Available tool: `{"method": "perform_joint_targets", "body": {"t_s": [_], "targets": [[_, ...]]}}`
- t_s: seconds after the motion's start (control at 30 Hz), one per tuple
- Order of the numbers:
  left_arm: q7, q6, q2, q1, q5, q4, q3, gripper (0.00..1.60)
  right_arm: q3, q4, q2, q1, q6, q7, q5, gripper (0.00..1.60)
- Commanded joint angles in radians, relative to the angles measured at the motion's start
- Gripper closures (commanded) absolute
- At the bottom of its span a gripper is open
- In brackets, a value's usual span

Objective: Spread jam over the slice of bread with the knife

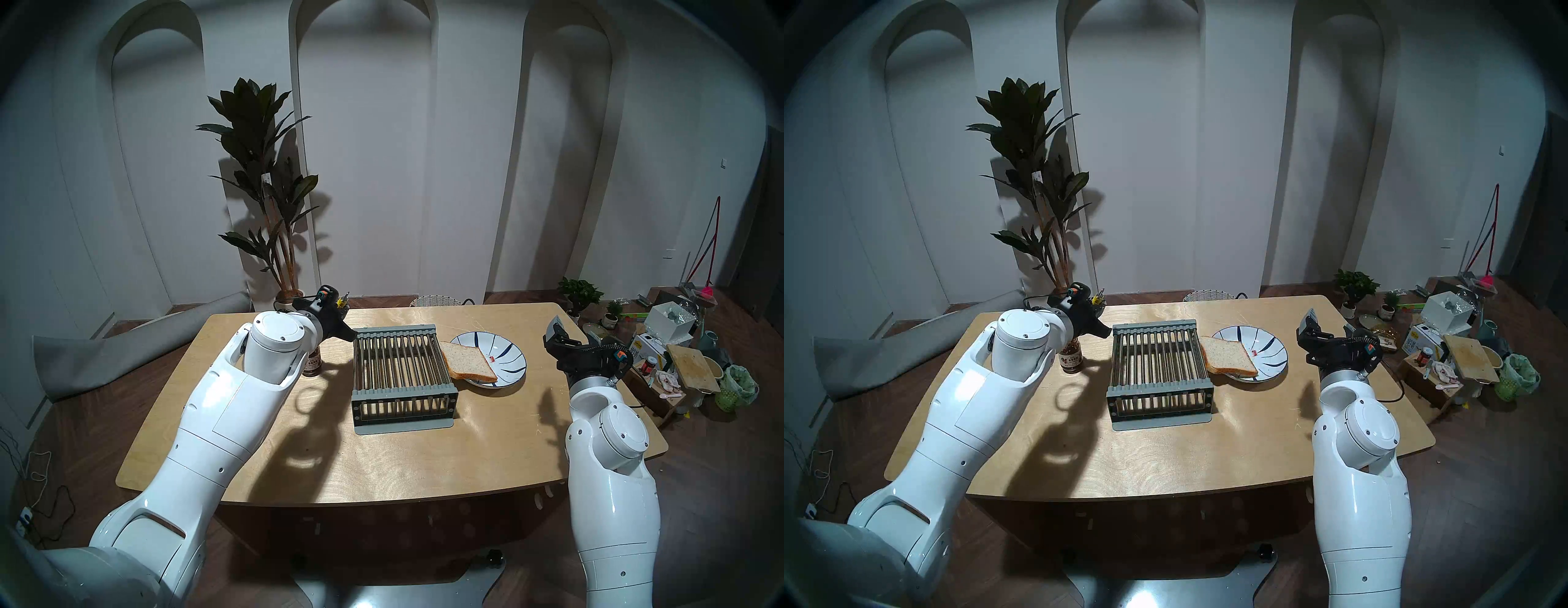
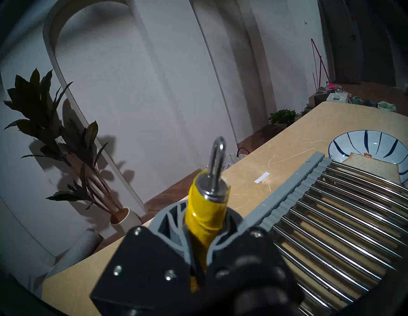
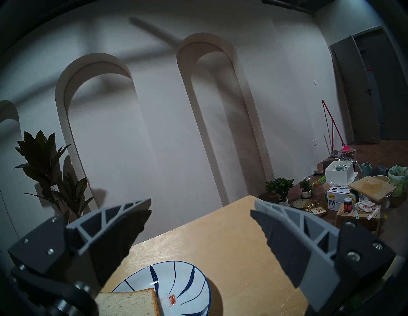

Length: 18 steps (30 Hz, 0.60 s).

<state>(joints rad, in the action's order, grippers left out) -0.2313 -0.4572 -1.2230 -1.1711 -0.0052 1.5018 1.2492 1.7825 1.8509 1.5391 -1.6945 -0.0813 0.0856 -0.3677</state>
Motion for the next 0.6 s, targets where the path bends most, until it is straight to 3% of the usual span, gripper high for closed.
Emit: {"method": "perform_joint_targets", "body": {"t_s": [0.0, 0.57], "targets": [[0.005, -0.005, 0.004, 0.007, -0.002, 0.025, 0.014, 1.60, -0.003, 0.007, -0.004, 0.019, 0.012, -0.006, 0.000, 0.00], [0.029, -0.038, 0.026, -0.044, 0.021, 0.129, 0.014, 1.60, 0.001, 0.004, -0.005, 0.011, 0.008, -0.018, -0.027, 0.00]]}}
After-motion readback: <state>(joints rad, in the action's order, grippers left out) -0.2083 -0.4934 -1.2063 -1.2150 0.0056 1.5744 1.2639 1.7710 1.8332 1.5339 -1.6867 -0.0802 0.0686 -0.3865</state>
